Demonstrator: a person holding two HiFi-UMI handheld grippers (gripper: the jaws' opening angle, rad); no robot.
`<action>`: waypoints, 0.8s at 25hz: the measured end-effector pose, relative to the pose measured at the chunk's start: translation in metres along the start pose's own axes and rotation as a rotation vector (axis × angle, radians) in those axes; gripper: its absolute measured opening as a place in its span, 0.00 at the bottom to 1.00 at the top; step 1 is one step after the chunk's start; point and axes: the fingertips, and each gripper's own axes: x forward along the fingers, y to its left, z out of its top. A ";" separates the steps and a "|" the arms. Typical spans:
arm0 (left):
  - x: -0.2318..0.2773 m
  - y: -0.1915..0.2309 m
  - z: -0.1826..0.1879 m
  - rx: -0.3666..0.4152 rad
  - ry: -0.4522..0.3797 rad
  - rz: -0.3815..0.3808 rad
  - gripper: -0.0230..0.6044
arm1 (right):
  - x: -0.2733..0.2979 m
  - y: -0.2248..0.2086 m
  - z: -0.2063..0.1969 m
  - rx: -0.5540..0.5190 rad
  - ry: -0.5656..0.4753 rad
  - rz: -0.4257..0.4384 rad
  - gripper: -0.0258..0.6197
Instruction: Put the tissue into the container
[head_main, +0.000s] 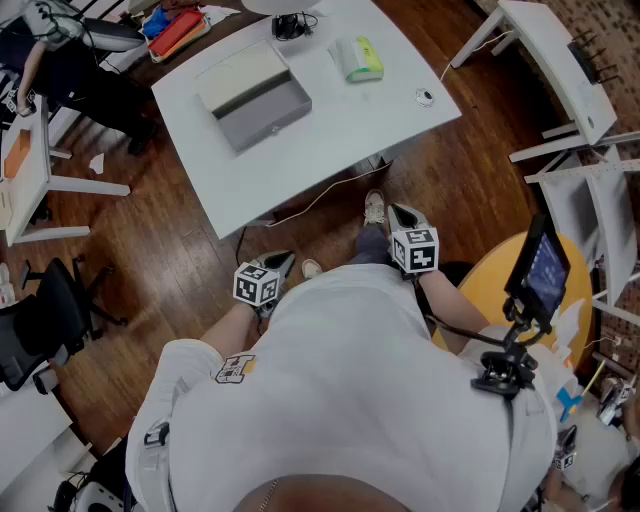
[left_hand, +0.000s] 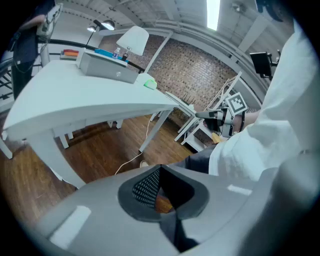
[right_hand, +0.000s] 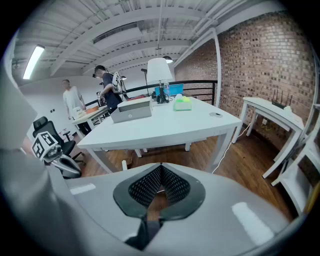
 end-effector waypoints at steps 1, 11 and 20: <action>0.009 -0.002 0.013 0.003 -0.009 0.001 0.04 | 0.006 -0.009 0.007 -0.007 -0.005 0.007 0.04; 0.098 -0.042 0.189 0.062 -0.099 0.000 0.04 | 0.063 -0.105 0.128 -0.104 -0.096 0.148 0.04; 0.172 -0.061 0.328 -0.001 -0.165 0.032 0.04 | 0.107 -0.162 0.224 -0.210 -0.147 0.312 0.04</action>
